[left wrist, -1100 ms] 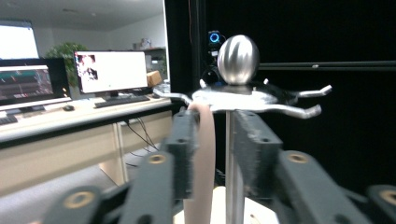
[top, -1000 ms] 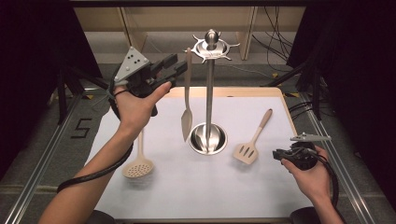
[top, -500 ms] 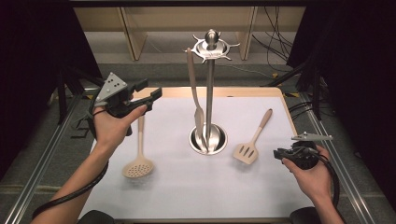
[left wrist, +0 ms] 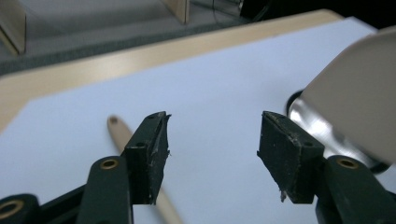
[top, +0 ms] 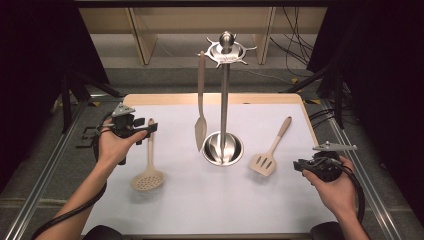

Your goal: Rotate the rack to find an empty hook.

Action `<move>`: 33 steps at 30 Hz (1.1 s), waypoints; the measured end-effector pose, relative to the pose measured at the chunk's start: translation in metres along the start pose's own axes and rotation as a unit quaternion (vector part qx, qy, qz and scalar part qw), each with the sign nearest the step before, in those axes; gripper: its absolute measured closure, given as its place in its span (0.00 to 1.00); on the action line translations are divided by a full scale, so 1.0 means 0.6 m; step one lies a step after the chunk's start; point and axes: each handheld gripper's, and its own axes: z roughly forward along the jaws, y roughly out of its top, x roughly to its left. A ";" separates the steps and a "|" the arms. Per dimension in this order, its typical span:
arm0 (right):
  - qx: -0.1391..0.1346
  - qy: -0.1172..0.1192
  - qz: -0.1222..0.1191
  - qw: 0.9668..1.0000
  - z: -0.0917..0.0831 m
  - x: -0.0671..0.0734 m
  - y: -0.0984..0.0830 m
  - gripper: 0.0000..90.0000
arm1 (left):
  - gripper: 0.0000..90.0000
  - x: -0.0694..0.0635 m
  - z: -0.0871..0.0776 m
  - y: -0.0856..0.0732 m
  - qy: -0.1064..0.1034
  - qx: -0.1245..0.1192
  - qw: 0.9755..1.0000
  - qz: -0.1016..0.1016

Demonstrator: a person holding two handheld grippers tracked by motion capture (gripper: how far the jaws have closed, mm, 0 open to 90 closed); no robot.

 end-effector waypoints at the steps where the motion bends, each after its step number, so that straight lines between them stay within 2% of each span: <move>1: 0.000 0.004 -0.003 1.000 0.001 -0.002 0.000 0.82 | 0.46 0.007 0.008 -0.009 0.002 0.019 1.000 0.005; 2: 0.009 -0.001 0.000 1.000 -0.002 0.000 0.001 0.82 | 0.47 0.010 0.020 -0.020 0.004 0.036 0.999 -0.015; 3: 0.009 0.000 0.000 1.000 -0.002 0.000 0.001 0.82 | 0.47 0.010 0.020 -0.020 0.004 0.036 0.999 -0.015; 6: 0.011 -0.002 0.001 1.000 -0.002 0.000 0.001 0.82 | 0.47 0.024 0.037 -0.035 0.011 0.082 0.996 -0.022; 7: 0.012 -0.002 0.000 1.000 -0.001 0.000 0.001 0.82 | 0.46 0.029 0.046 -0.041 0.012 0.095 0.995 -0.033; 8: 0.011 0.000 -0.005 1.000 0.000 -0.002 0.001 0.82 | 0.47 0.032 0.052 -0.045 0.017 0.094 0.995 -0.037; 9: 0.009 -0.006 -0.003 1.000 0.000 -0.001 0.000 0.82 | 0.47 0.035 0.056 -0.047 0.022 0.095 0.994 -0.040; 12: 0.009 -0.004 0.003 1.000 0.000 0.000 0.000 0.82 | 0.47 0.040 0.063 -0.049 0.026 0.097 0.994 -0.053; 13: 0.007 0.007 0.001 1.000 0.001 -0.003 0.000 0.82 | 0.46 0.040 0.065 -0.049 0.025 0.094 0.994 -0.054; 14: 0.002 0.002 -0.007 1.000 0.001 -0.005 -0.001 0.82 | 0.46 0.039 0.063 -0.048 0.021 0.106 0.993 -0.054; 17: 0.011 0.007 0.003 1.000 0.001 -0.005 -0.001 0.82 | 0.46 0.033 0.062 -0.052 0.021 0.094 0.994 -0.054; 19: 0.016 -0.002 0.003 1.000 0.001 -0.004 0.001 0.82 | 0.46 0.030 0.059 -0.055 0.017 0.095 0.994 -0.050; 20: 0.012 -0.002 -0.011 1.000 0.005 -0.007 0.000 0.82 | 0.46 0.030 0.057 -0.058 0.015 0.095 0.994 -0.048; 21: 0.015 0.009 0.001 1.000 0.007 -0.006 0.004 0.81 | 0.46 0.030 0.054 -0.061 0.013 0.097 0.994 -0.048; 22: 0.017 0.010 -0.002 1.000 0.009 -0.007 0.006 0.81 | 0.46 0.029 0.052 -0.064 0.013 0.097 0.994 -0.046; 23: 0.024 0.009 0.007 1.000 0.009 -0.003 0.009 0.81 | 0.46 0.030 0.050 -0.068 0.010 0.098 0.994 -0.045; 24: 0.028 -0.001 0.004 1.000 0.012 -0.002 0.016 0.79 | 0.46 0.029 0.048 -0.072 0.013 0.098 0.994 -0.047; 26: 0.036 0.007 0.003 0.999 0.013 -0.003 0.019 0.79 | 0.46 0.030 0.047 -0.079 0.014 0.097 0.994 -0.053; 28: 0.031 -0.001 0.004 1.000 0.024 -0.002 0.027 0.78 | 0.46 0.034 0.046 -0.084 0.016 0.096 0.994 -0.059; 29: 0.042 -0.009 0.000 0.999 0.026 -0.005 0.032 0.78 | 0.46 0.036 0.045 -0.086 0.014 0.098 0.993 -0.061; 30: 0.047 -0.012 0.006 0.999 0.029 -0.004 0.036 0.77 | 0.46 0.038 0.044 -0.086 0.016 0.097 0.993 -0.062; 31: 0.026 -0.010 0.009 1.000 0.039 -0.003 0.038 0.77 | 0.46 0.039 0.043 -0.088 0.020 0.094 0.993 -0.063; 32: 0.046 0.017 0.004 0.999 0.046 -0.008 0.049 0.78 | 0.46 0.041 0.041 -0.088 0.017 0.095 0.993 -0.067; 33: 0.046 0.017 0.004 0.999 0.046 -0.008 0.049 0.78 | 0.46 0.042 0.040 -0.089 0.019 0.089 0.994 -0.066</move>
